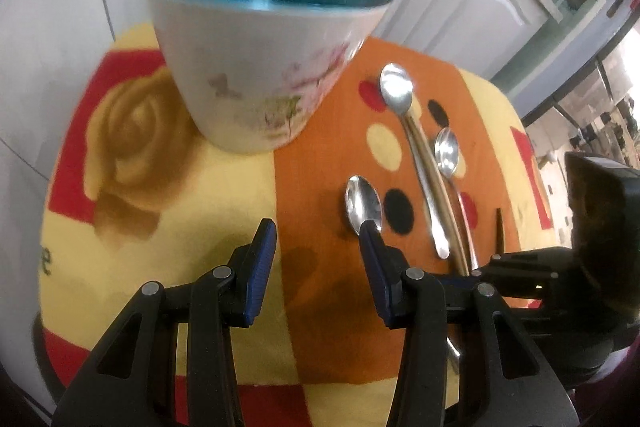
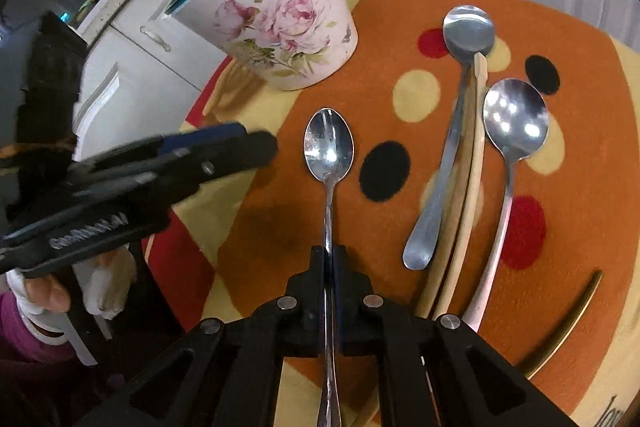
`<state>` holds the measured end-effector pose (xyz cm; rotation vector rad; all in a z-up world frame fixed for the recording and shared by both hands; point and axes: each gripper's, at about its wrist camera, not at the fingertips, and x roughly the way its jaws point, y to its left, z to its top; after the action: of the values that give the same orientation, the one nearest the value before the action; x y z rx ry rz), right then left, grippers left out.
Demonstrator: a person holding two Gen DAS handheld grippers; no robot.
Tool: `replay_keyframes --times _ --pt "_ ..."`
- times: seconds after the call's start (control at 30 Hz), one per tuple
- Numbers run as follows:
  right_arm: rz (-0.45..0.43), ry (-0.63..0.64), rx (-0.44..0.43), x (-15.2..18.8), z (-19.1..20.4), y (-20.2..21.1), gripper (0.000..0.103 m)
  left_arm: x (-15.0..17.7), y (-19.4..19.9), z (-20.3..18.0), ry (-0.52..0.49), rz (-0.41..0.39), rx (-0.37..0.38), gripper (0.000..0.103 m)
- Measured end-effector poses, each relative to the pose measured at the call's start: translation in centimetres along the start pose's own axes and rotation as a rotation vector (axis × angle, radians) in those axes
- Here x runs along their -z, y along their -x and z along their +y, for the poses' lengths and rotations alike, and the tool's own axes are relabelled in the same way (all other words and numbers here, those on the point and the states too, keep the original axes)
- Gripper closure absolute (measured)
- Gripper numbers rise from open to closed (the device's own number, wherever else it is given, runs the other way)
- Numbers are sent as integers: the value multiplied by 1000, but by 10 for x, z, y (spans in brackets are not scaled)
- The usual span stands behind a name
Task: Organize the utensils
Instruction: 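Grasp a small metal spoon by its handle with the right tool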
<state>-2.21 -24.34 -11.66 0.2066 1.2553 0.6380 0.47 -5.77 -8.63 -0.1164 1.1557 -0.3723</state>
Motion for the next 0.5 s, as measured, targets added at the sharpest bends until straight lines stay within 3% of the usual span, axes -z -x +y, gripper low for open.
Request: replay_keyframes --times 0.03,0.1,0.33,0.43,0.5 --pt "6 -7 -12 2 -3 3 96 0 -2 1 7 4 12 61" --pt "2 -23 -18 2 -12 14 79 0 -3 2 13 3 28 61" --pt "-134 -75 76 -17 -55 64 77 -5 -16 -3 -11 12 73 61" --pt "-176 -92 168 -27 -74 70 77 -8 -20 -6 -33 6 76 61" --pt "-192 -102 179 -37 -91 70 77 -11 -21 -8 -45 5 80 61"
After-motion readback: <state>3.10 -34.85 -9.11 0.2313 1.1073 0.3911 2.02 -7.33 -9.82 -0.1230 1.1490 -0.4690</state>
